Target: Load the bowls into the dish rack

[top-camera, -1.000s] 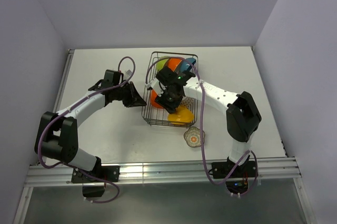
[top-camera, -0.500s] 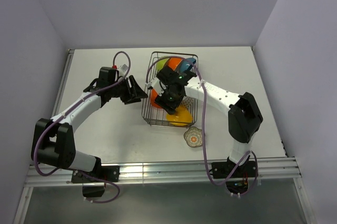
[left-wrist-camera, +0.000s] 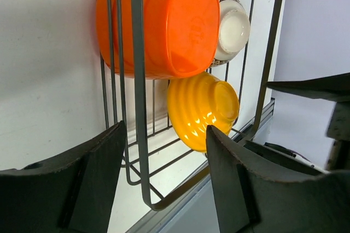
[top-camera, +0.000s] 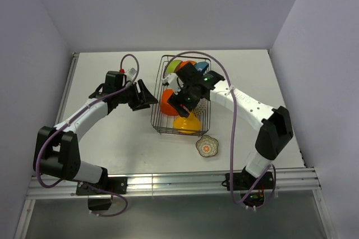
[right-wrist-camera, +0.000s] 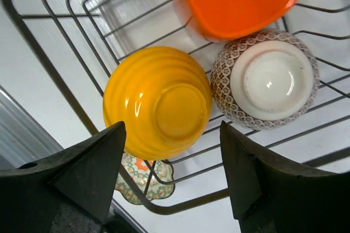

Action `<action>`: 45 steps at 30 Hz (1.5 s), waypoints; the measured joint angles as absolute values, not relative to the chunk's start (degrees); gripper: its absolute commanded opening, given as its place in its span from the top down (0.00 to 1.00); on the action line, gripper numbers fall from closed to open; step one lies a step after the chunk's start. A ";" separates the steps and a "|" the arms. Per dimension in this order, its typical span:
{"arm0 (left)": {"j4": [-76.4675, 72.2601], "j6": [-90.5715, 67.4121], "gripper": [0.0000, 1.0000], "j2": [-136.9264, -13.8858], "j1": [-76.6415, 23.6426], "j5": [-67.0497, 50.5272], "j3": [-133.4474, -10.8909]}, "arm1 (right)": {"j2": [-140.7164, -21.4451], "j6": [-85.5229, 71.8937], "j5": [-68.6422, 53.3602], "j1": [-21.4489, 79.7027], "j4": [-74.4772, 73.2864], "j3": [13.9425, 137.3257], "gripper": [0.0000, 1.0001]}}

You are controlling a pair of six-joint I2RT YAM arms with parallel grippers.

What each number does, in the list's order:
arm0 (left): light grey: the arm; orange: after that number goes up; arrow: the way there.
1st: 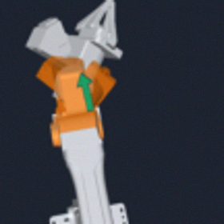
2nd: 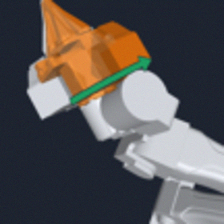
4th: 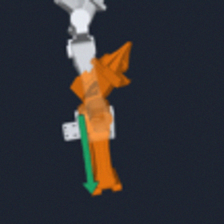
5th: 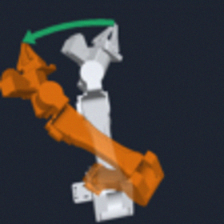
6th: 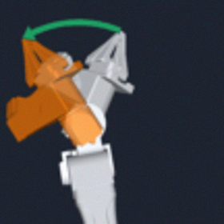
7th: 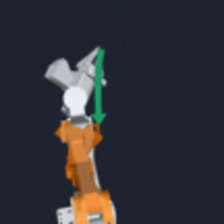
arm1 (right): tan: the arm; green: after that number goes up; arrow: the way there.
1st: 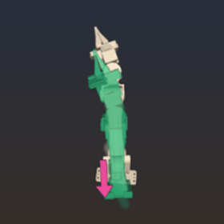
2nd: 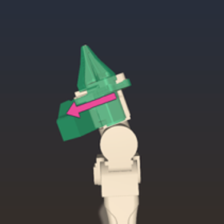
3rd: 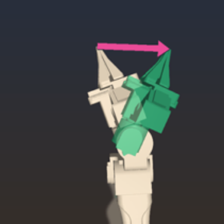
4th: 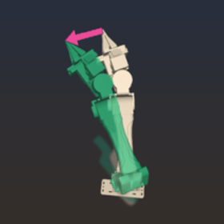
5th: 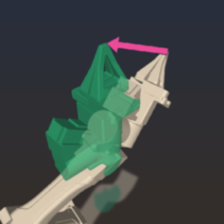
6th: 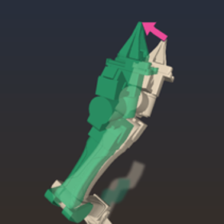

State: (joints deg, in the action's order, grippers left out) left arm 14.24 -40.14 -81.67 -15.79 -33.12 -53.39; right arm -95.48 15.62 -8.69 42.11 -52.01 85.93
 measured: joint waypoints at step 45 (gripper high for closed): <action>30.28 48.12 0.39 -81.71 -58.85 -35.68 -63.31 | -86.35 18.74 -41.23 -12.80 -62.65 69.80 0.14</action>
State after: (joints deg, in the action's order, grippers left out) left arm 30.28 48.12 -81.71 -58.85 -35.68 -63.31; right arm -86.35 18.74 -41.23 -12.80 -62.65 69.80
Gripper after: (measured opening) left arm 0.620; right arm 0.849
